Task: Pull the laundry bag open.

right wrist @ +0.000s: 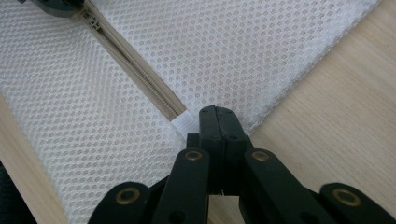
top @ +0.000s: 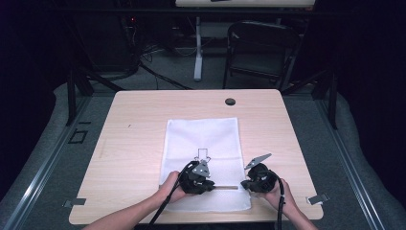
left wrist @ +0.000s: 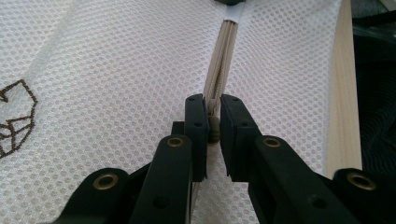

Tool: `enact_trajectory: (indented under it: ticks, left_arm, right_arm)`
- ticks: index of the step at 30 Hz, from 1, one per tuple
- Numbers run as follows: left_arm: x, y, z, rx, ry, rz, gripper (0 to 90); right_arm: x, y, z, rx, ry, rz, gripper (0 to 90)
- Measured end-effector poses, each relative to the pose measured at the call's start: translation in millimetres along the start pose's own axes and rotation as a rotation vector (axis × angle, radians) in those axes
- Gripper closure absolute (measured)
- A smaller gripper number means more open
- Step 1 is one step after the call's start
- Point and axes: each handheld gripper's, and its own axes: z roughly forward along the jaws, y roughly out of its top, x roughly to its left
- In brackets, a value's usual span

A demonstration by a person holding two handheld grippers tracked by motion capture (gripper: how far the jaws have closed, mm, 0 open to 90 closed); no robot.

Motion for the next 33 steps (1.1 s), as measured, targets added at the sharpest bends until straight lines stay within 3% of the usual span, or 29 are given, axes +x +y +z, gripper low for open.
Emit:
enact_trajectory:
  ticks: [13,17,33]
  left_arm:
    - [-0.2,-1.9,-2.2,0.007,-0.001,0.012,82.0]
    - [1.4,-5.8,-5.8,0.009,-0.006,-0.005,82.0]
    - [3.6,-10.4,-8.1,0.019,-0.012,-0.003,82.0]
  right_arm:
    - [0.1,0.0,-0.1,0.001,-0.001,0.0,90.0]
    - [0.2,-0.1,-0.1,0.001,0.002,0.0,90.0]
    - [0.2,-0.3,0.0,0.001,0.005,0.004,90.0]
